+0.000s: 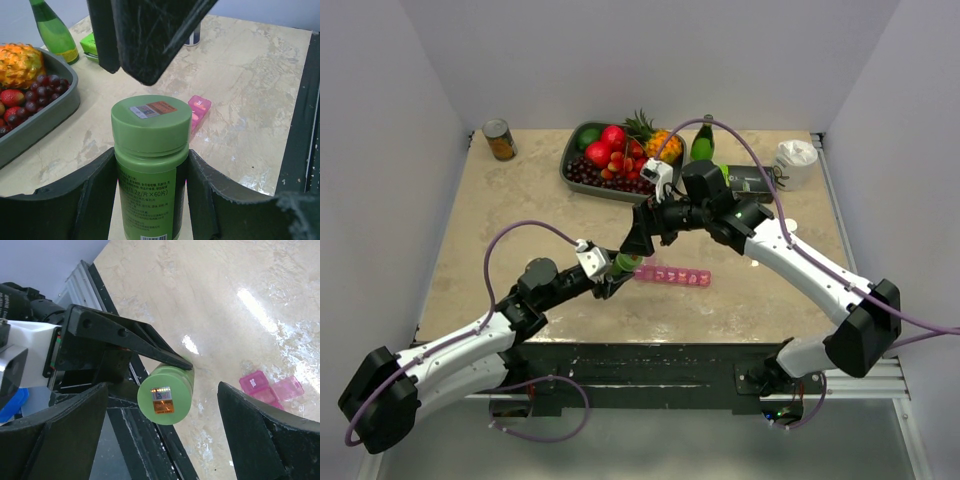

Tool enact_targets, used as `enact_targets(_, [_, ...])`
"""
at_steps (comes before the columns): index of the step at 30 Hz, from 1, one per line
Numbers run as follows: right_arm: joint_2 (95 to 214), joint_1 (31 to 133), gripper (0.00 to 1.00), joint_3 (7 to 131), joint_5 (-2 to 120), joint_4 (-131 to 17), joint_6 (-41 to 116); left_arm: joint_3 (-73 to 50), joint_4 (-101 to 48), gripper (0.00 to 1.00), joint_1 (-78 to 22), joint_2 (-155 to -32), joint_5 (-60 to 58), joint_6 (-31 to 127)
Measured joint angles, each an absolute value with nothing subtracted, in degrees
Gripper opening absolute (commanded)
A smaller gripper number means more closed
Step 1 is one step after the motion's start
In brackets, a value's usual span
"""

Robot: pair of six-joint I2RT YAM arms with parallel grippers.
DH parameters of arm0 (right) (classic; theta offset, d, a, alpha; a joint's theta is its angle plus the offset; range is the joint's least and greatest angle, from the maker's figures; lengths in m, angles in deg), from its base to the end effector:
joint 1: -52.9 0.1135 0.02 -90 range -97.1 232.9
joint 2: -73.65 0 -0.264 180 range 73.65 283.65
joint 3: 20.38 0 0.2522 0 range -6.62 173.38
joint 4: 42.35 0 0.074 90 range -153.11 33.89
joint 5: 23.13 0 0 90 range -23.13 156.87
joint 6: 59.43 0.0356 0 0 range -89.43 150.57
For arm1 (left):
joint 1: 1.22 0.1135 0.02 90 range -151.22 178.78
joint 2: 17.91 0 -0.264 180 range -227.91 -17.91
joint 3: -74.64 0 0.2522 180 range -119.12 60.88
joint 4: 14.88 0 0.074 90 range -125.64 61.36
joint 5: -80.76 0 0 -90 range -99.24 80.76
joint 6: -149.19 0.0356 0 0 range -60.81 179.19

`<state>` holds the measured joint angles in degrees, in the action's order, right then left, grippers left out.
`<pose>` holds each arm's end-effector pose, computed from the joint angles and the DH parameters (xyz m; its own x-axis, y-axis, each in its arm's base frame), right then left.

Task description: Sort the pills into containers

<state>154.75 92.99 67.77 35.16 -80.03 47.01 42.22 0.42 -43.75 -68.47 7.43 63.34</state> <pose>0.2321 0.2199 0.3521 -0.6268 -0.2129 -0.7495 -0.7470 0.4377 0.5004 0.1404 -0.1427 0.2335 0.0257 0.0705 -0.9972 0.8591 0.5085 0.0581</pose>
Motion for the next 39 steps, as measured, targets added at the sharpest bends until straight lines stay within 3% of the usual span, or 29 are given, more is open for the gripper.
enact_targets(13, [156.59,98.43,0.88,66.96,40.95,-80.18,44.54,40.30,0.42,0.00,-43.79,-69.11,4.06,63.31])
enact_targets(16, [157.51,99.00,0.69,66.96,42.33,-80.31,43.87,40.30,0.11,0.00,-43.79,-69.11,3.93,63.34])
enact_targets(17, [157.71,99.02,0.55,66.96,42.77,-80.36,43.38,40.30,-0.04,0.00,-43.79,-69.11,3.87,63.31])
enact_targets(20, [158.12,99.07,0.25,66.96,43.99,-80.99,42.09,40.30,-0.17,0.00,-43.79,-69.06,3.65,63.31])
enact_targets(25, [158.14,99.24,0.05,67.23,43.07,-81.52,38.36,40.30,-0.13,0.00,-43.79,-69.11,4.13,63.38])
enact_targets(30, [159.21,99.40,0.02,71.77,38.03,-89.73,22.34,39.73,-0.74,0.00,-43.72,-69.13,8.98,63.60])
enact_targets(39, [161.60,100.66,0.06,84.21,25.13,-111.81,-21.49,37.94,-4.96,0.00,-43.26,-68.95,23.36,63.58])
